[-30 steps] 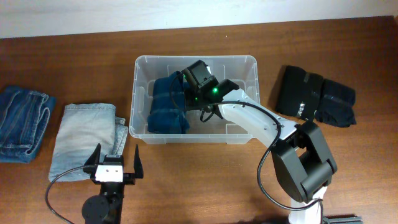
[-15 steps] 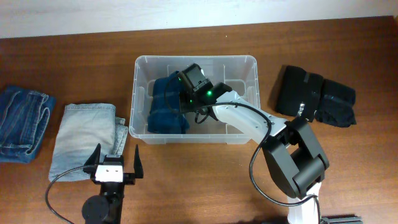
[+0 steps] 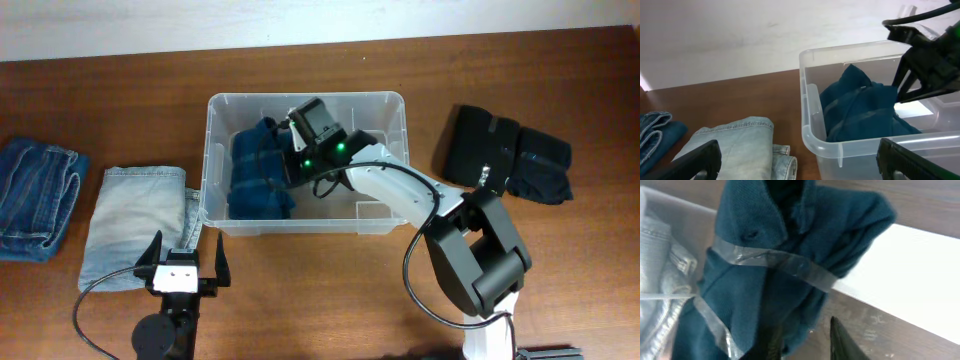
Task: Pack container
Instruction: 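Open the right gripper and move it back over the black garments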
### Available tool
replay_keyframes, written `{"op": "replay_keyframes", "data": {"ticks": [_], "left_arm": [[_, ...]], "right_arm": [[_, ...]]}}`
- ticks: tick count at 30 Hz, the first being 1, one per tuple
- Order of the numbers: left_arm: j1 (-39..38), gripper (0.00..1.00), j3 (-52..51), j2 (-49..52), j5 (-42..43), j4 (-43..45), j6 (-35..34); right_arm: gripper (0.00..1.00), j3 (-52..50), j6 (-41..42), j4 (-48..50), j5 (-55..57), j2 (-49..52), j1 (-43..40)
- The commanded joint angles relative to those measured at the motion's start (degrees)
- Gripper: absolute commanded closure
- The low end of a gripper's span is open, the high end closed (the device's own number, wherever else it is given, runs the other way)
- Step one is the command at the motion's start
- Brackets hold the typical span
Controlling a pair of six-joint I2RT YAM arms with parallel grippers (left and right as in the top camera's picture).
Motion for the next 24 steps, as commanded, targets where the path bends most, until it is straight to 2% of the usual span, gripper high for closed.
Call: {"op": "replay_keyframes", "data": {"ticks": [1,6,9,16,24], "left_arm": [[0.24,0.01,-0.44,-0.5,0.42,0.02,0.9],[0.24,0.01,-0.44,-0.5,0.42,0.02,0.9],[0.24,0.01,-0.44,-0.5,0.42,0.02,0.9],[0.24,0.01,-0.44,-0.5,0.42,0.02,0.9],[0.24,0.01,-0.44,-0.5,0.42,0.02,0.9]], "right_arm": [[0.72,1.09,-1.2,-1.53,-1.97,-1.73,-3.08],[0.7,1.09,-2.67,-5.35,-3.63,-6.84,-7.61],[0.61,1.09,-4.02,-7.67,-4.39,-12.22,-10.03],[0.55,1.09,-6.56,-16.85,-3.82,-26.34,-15.34],[0.47,1.09,-10.23,-33.44,5.18,-33.31,-30.8]]}}
